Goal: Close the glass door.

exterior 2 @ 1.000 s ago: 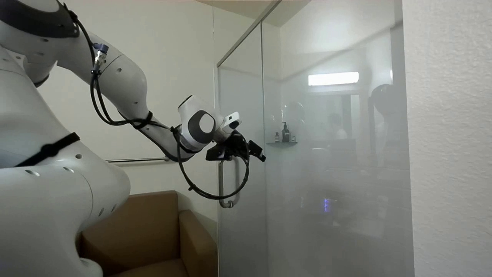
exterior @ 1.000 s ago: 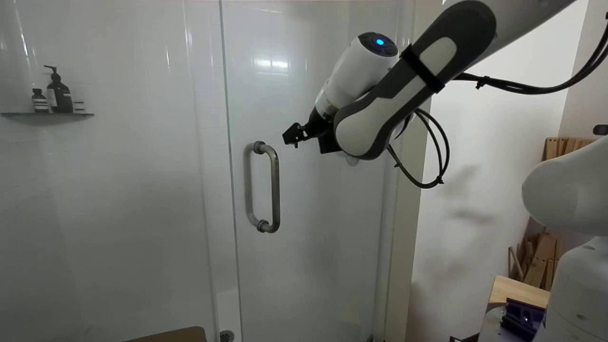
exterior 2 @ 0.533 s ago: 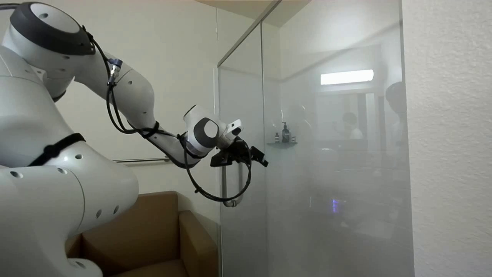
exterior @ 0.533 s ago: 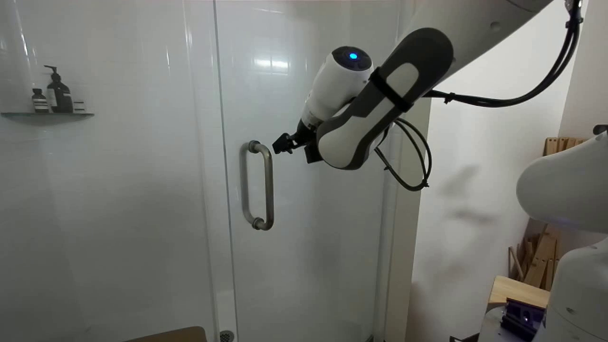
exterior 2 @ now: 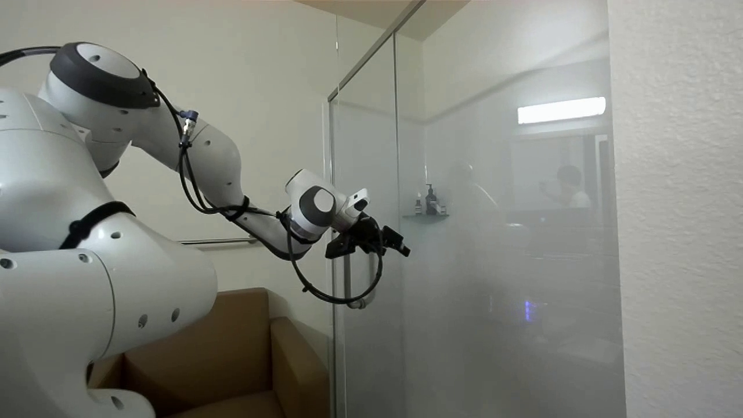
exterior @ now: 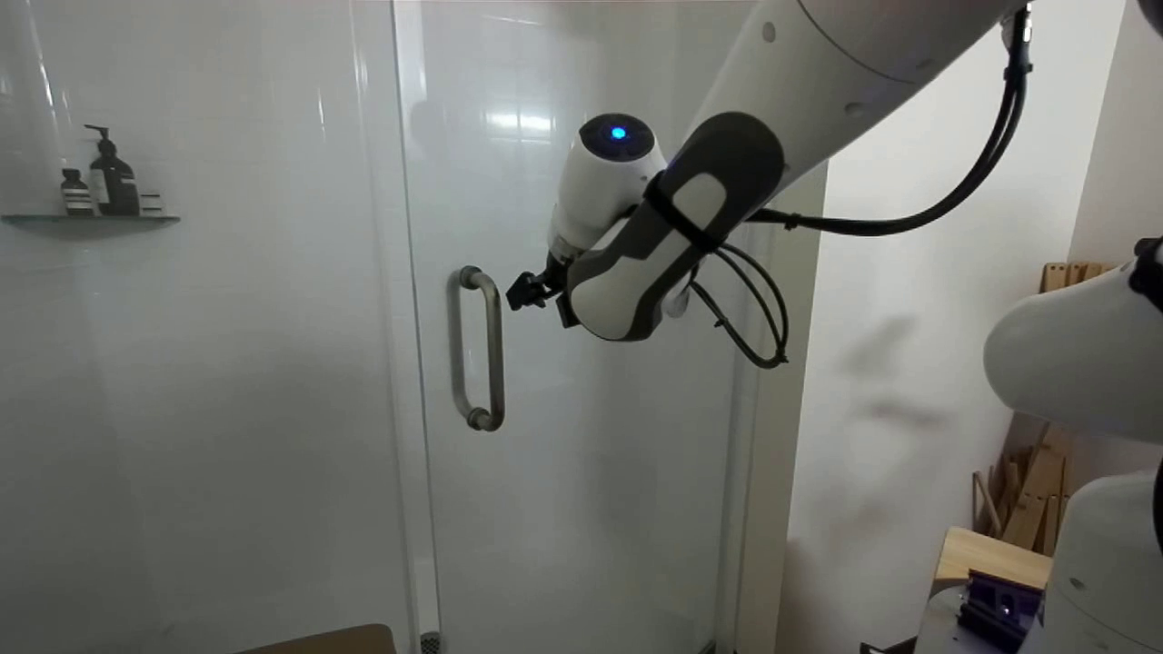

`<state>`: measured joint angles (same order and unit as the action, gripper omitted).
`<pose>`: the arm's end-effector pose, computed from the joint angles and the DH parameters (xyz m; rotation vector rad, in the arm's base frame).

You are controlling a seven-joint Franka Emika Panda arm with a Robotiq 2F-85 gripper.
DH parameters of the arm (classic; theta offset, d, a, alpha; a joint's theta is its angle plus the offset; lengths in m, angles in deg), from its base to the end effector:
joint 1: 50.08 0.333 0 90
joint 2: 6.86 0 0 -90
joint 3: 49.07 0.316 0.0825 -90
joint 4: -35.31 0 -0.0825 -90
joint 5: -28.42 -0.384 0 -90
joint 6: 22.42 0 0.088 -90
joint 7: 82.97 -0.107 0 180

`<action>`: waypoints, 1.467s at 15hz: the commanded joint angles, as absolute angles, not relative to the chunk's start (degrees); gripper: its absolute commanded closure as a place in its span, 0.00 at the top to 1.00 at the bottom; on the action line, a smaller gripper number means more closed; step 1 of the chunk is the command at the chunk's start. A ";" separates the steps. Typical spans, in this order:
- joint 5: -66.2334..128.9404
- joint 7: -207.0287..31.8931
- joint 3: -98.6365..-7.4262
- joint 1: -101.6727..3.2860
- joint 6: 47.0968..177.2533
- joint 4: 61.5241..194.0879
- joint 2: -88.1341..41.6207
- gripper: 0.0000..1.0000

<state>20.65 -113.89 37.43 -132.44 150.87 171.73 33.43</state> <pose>0.5338 0.0785 0.4077 2.4831 -0.4417 1.1603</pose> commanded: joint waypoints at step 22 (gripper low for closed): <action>13.83 -116.02 47.15 -152.90 145.21 155.33 54.04 1.00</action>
<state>15.09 -115.92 46.73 -151.12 146.69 157.33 53.42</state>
